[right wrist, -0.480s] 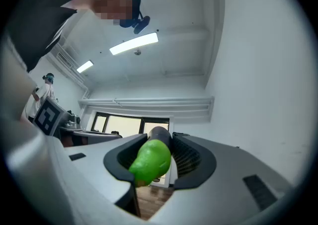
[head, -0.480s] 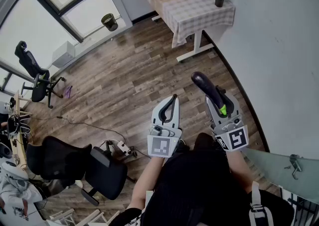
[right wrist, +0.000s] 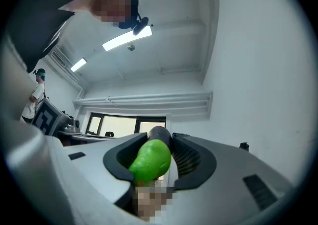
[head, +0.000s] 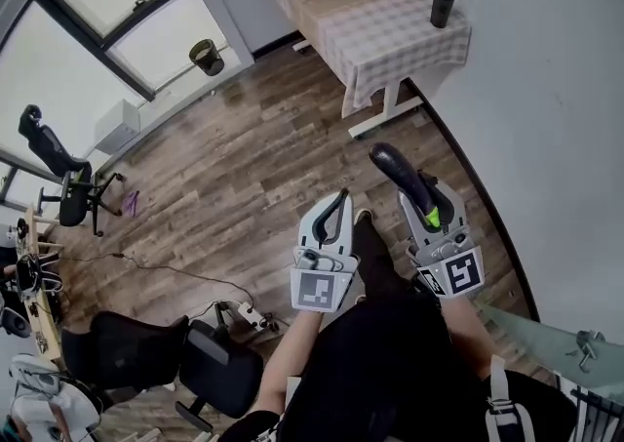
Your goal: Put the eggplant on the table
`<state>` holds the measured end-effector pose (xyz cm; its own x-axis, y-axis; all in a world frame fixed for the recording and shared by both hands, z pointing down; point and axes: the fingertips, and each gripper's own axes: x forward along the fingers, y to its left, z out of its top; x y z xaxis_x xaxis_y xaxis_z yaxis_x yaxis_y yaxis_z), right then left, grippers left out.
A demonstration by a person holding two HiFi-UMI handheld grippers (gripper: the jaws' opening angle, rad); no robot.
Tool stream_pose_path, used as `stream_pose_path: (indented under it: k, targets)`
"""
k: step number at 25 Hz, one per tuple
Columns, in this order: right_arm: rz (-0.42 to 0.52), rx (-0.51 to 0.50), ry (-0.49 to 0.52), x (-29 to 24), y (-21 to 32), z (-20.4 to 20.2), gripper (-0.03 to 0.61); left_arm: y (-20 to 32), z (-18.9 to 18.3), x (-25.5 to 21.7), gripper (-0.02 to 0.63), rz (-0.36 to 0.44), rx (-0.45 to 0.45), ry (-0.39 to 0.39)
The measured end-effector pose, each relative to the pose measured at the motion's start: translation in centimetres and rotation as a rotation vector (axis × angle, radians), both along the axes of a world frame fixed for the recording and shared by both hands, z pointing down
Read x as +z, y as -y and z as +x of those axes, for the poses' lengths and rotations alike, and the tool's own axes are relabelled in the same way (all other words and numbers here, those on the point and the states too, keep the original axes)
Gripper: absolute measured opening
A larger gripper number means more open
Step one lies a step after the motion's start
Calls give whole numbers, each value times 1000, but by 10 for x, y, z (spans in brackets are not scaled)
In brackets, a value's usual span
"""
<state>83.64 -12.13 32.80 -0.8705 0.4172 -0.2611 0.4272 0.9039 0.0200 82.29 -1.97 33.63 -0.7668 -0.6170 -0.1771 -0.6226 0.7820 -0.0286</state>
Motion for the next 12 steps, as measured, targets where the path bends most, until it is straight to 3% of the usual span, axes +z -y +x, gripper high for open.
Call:
stream_pose_path:
  k: [12]
  targets:
    - [2, -28, 11, 1, 2, -261, 163, 14, -252, 1, -11, -31, 14, -17]
